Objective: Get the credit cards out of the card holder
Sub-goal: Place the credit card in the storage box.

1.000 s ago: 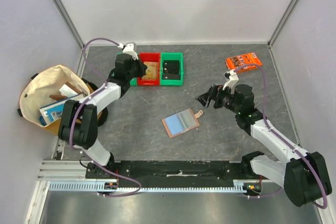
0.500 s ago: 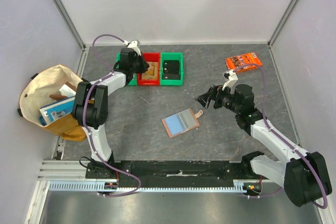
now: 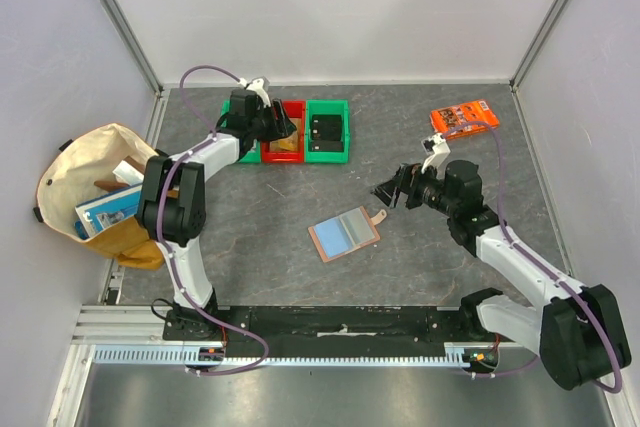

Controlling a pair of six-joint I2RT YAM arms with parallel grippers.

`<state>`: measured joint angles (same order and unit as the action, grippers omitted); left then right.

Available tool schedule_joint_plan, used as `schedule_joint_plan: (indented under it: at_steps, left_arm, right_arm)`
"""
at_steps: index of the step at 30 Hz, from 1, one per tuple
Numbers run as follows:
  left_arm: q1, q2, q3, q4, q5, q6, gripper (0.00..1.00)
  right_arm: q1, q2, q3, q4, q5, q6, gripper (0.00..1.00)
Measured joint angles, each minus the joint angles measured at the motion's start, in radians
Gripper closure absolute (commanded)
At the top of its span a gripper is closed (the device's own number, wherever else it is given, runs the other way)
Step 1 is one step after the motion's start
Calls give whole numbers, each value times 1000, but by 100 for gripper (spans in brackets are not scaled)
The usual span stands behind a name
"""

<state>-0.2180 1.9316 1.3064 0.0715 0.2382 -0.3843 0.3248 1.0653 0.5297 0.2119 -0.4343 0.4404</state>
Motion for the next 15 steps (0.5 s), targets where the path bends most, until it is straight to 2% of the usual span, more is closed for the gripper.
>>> schedule_joint_plan:
  at_steps: [6, 15]
  left_arm:
    - [0, -79, 2, -127, -35, 20, 32]
    - [-42, -455, -51, -207, -117, 31, 31]
  right_arm:
    - [0, 36, 0, -4, -28, -2, 2]
    - [0, 95, 0, -11, -66, -2, 2]
